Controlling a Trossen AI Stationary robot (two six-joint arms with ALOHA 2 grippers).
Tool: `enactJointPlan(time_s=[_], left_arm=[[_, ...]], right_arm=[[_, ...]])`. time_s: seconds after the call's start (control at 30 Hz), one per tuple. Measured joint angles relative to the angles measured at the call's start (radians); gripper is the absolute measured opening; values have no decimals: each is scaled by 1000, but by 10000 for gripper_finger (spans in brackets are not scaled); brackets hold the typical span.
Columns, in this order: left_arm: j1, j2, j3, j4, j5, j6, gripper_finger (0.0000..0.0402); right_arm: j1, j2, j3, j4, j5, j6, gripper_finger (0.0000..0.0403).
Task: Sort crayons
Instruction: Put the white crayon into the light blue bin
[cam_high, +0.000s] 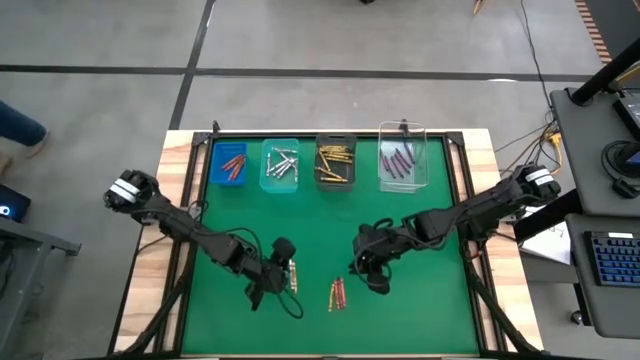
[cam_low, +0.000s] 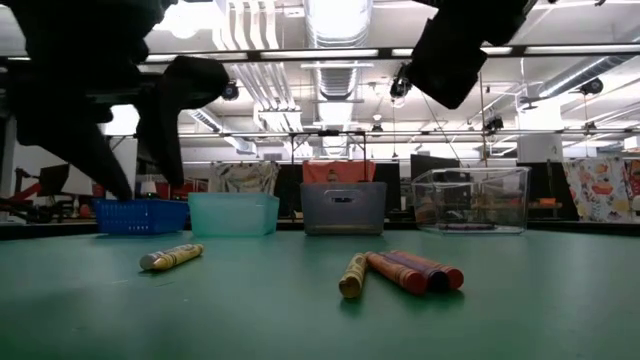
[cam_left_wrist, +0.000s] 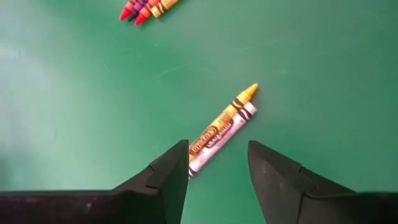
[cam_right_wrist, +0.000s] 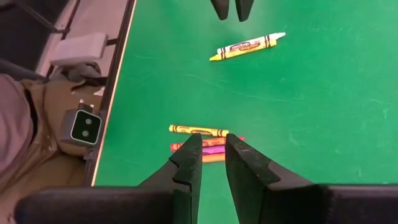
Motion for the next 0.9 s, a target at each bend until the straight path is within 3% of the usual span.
enactJointPlan(time_s=[0.33,0.6,0.9], left_arm=[[53,5,-10,45,96,85,146],[73,82,-10,101,199,96,146],[93,90,-11,101,226,107,146]], right_arm=[[0,0,-29,49,2,31,60],[0,0,-28,49,24,31,61],[0,0,-28,49,24,36,61]])
